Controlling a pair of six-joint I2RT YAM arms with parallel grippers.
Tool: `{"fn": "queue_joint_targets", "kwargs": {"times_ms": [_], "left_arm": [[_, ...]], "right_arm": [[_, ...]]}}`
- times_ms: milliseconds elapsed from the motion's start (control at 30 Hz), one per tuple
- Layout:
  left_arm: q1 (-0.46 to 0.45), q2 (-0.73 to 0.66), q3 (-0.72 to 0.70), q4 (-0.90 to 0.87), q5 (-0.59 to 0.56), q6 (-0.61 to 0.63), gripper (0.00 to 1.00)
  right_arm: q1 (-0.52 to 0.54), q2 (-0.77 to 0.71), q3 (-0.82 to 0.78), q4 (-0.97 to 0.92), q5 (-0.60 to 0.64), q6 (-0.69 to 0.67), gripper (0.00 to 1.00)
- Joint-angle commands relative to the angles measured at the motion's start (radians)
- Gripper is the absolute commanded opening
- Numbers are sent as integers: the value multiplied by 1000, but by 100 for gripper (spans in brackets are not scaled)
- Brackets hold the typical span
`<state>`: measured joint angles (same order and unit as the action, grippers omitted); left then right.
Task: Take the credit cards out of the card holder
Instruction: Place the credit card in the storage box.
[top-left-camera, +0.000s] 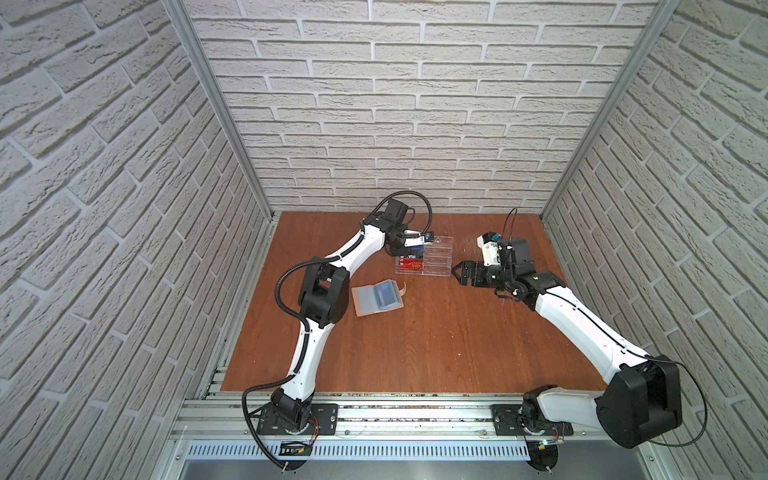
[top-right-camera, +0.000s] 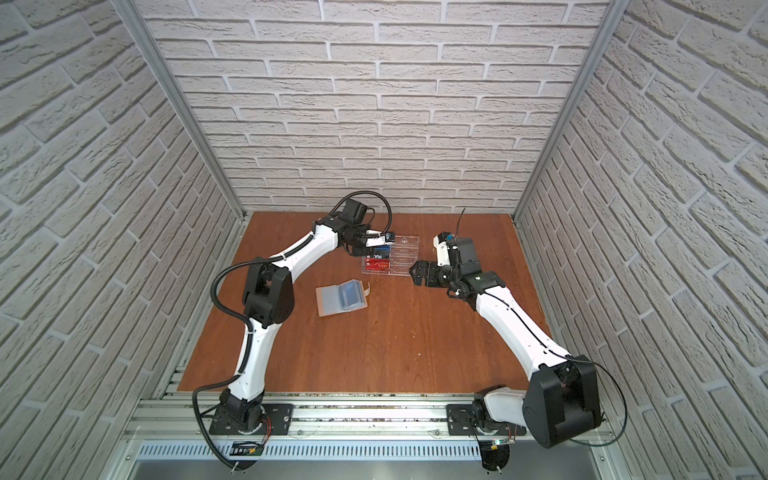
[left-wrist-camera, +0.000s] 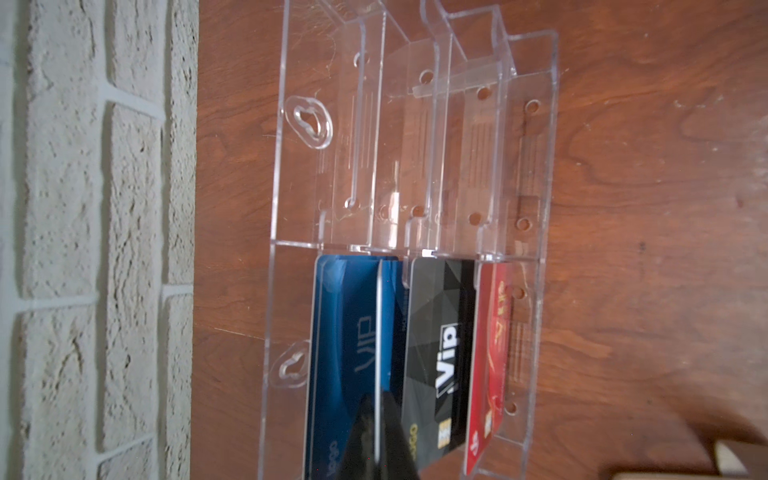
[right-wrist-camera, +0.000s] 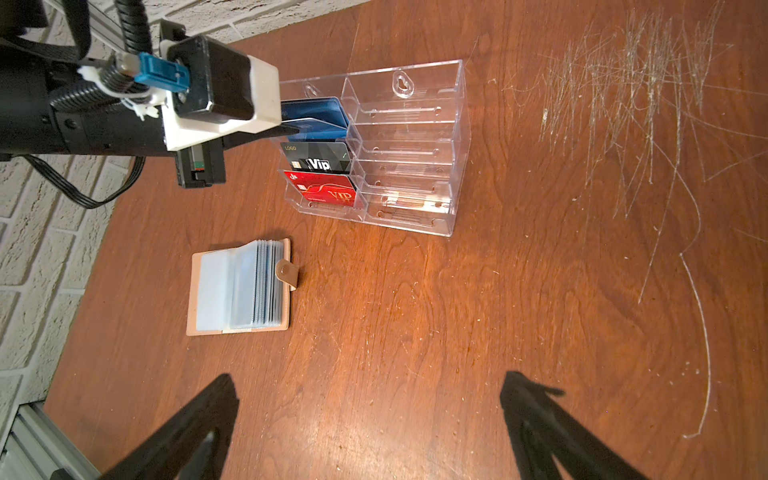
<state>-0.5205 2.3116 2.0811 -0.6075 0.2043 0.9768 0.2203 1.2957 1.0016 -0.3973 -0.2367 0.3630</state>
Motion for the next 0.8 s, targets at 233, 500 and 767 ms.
{"fn": "queue_joint_targets", "kwargs": {"times_ms": [233,500,767], "left_arm": [[-7,25,30,-12,-23,49,0],[-9,4,-13,55,-52,48,9],[-16,2,-17,82,-54,37,18]], "right_arm": [[-14,7,-16,65,-42,11,100],[-14,26,-22,87,-66,22,100],[-15,18,-27,86,-65,21,100]]}}
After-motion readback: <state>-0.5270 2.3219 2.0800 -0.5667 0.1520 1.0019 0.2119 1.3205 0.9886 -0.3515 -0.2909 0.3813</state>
